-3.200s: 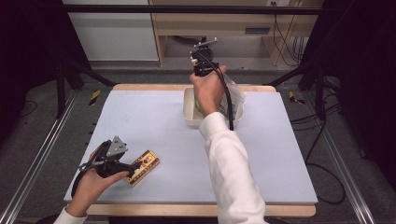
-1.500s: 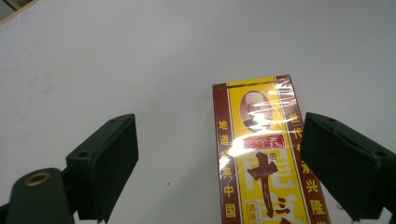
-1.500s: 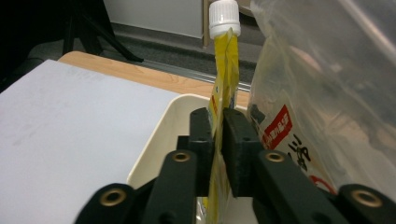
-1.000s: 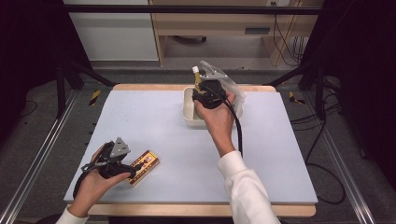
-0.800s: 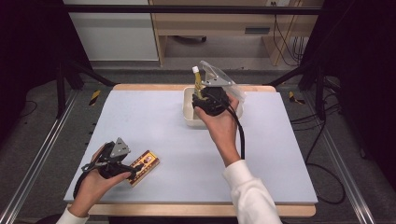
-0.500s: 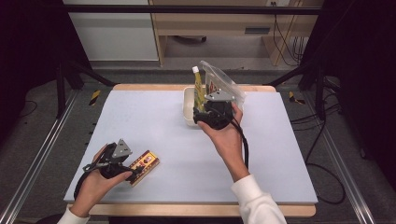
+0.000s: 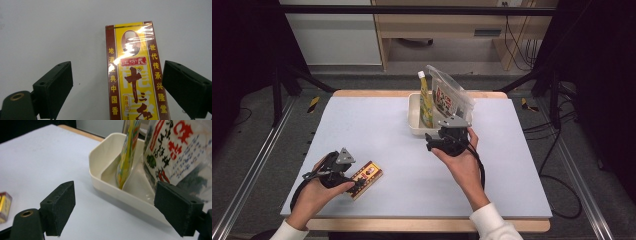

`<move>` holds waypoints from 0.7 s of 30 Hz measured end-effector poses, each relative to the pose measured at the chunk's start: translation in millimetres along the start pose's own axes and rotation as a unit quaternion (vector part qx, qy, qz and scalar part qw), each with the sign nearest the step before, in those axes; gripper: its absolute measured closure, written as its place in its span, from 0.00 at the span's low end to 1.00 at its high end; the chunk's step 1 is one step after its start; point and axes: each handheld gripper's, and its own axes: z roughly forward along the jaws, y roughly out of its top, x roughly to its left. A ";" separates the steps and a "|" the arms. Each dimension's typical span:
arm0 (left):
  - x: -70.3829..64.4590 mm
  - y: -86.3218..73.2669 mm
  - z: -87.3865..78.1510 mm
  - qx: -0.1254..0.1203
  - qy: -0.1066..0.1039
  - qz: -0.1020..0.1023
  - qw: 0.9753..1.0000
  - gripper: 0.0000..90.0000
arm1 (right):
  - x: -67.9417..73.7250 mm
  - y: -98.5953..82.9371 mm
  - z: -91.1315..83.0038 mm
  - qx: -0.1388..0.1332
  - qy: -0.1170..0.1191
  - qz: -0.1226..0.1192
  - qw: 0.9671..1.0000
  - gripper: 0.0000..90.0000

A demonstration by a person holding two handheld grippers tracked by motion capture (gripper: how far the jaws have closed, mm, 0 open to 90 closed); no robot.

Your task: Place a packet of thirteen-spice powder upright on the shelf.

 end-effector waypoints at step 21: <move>2.5 -6.8 0.3 0.102 -0.034 -0.021 0.994 0.12 | -12.2 -52.4 -1.6 0.018 0.021 0.010 1.000 0.15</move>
